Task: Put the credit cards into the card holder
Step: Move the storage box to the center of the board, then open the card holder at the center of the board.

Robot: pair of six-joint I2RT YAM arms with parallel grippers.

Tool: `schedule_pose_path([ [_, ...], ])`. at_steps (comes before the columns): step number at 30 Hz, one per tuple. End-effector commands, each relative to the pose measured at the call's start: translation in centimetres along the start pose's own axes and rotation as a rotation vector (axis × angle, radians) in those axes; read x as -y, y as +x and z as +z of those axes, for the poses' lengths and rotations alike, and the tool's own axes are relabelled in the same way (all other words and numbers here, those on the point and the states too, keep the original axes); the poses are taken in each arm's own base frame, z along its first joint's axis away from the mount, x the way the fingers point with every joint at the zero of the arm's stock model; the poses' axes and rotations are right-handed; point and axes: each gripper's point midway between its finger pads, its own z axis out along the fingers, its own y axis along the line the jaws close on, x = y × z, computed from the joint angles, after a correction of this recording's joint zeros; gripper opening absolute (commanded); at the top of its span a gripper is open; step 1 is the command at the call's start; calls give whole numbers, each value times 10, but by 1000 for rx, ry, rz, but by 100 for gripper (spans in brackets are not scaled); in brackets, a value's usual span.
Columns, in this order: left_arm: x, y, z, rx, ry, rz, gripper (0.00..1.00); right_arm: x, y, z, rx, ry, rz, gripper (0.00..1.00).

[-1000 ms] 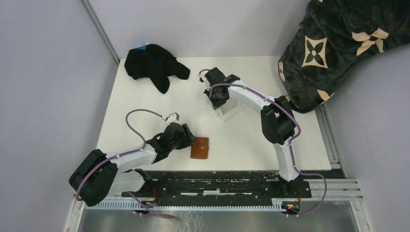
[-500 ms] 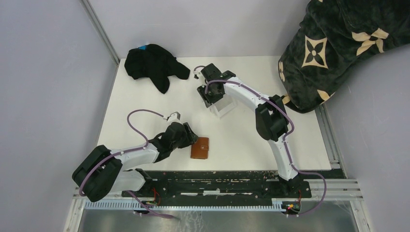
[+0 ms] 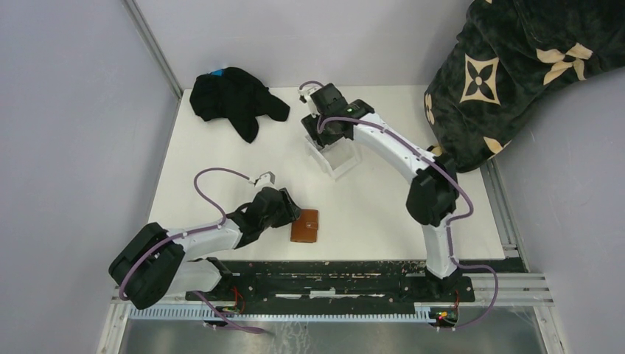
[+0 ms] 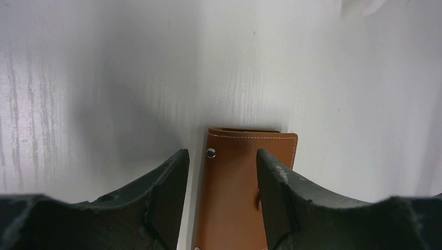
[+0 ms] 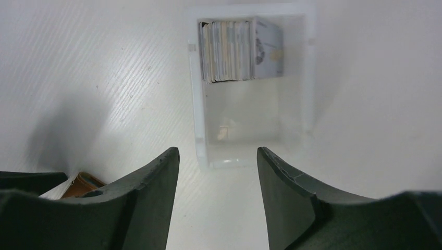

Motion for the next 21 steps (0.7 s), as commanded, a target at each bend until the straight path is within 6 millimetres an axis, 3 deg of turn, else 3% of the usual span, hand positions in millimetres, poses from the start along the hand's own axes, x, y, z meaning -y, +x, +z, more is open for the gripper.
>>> schedule_pose_path([
  [1, -11, -1, -7, -12, -73, 50, 59, 22, -55, -90, 294, 132, 61, 63],
  [5, 3, -20, -9, 40, -47, 107, 63, 32, -69, -122, 451, 145, 196, 62],
  [9, 14, -33, -14, 62, -32, 144, 65, 28, -71, -131, 472, 57, 224, 63],
  [10, 14, -32, -15, 55, -34, 149, 65, 25, -66, -129, 454, 43, 213, 64],
  [13, 11, -28, -19, 44, -29, 142, 64, 9, -42, -120, 391, -36, 206, 98],
  [17, 2, -19, -23, 35, -22, 117, 61, -12, 3, -99, 270, -87, 246, 100],
  [21, -1, -10, -25, 20, 0, 99, 56, -35, 38, -89, 219, -65, 256, 93],
])
